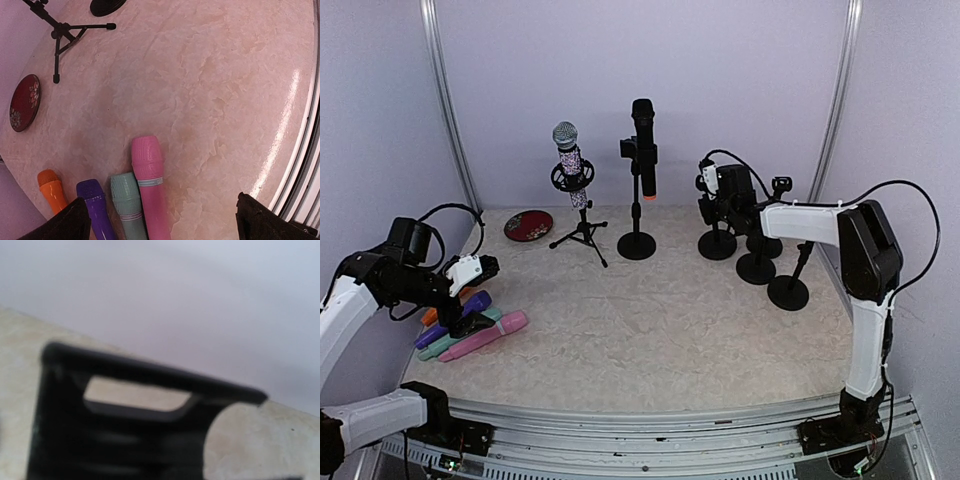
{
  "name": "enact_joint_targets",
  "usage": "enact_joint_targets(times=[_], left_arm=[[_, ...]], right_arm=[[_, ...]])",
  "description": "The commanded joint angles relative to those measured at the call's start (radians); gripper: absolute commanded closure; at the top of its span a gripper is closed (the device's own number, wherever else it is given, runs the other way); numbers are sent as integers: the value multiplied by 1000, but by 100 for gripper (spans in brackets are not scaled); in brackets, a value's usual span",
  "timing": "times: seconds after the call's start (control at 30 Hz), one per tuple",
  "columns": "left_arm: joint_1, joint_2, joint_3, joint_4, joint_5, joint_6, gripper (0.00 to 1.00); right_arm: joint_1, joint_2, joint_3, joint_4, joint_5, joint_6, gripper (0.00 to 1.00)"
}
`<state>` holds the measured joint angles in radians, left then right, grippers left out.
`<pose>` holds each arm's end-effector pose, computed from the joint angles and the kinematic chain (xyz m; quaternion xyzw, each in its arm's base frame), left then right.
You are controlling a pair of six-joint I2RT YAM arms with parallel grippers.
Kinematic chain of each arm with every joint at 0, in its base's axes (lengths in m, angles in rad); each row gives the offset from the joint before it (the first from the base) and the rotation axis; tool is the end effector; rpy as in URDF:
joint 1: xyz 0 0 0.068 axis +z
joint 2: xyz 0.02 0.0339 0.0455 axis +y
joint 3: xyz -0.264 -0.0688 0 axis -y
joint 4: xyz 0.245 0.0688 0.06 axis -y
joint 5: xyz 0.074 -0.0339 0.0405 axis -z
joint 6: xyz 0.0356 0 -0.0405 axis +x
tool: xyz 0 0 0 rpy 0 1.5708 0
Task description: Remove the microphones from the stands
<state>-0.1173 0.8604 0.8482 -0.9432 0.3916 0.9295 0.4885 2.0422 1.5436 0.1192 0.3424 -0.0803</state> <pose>0.1526 -0.0317 0.2834 0.5183 0.7802 -0.0530 0.3462 0.4327 0.2164 0.2444 -0.1371 0.8097 -0.0260 0.5700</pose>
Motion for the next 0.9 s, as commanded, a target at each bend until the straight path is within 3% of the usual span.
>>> enact_joint_targets(times=[0.0,0.07,0.17,0.2,0.27,0.37,0.73,0.87], left_arm=[[13,7,29,4,0,15,1],[14,9,32,2,0,16,1],[16,10,31,2,3,18,1],[16,9,30,2,4,20,1],[16,8,29,1,6,21,1],[18,4,29,1,13,19,1],[20,-2,20,70,21,-53,1],[37,-6,22,101,68,-102,1]], right_arm=[[-20,43,63,9,85,8,99],[-24,54,83,-17,81,39,75],[-27,45,82,-32,92,81,31],[-27,34,76,-28,97,92,20],[-28,1,53,-20,97,113,7],[-27,-72,9,-14,77,136,0],[-1,-289,-25,-151,74,231,0],[58,-306,37,-128,-109,159,0]])
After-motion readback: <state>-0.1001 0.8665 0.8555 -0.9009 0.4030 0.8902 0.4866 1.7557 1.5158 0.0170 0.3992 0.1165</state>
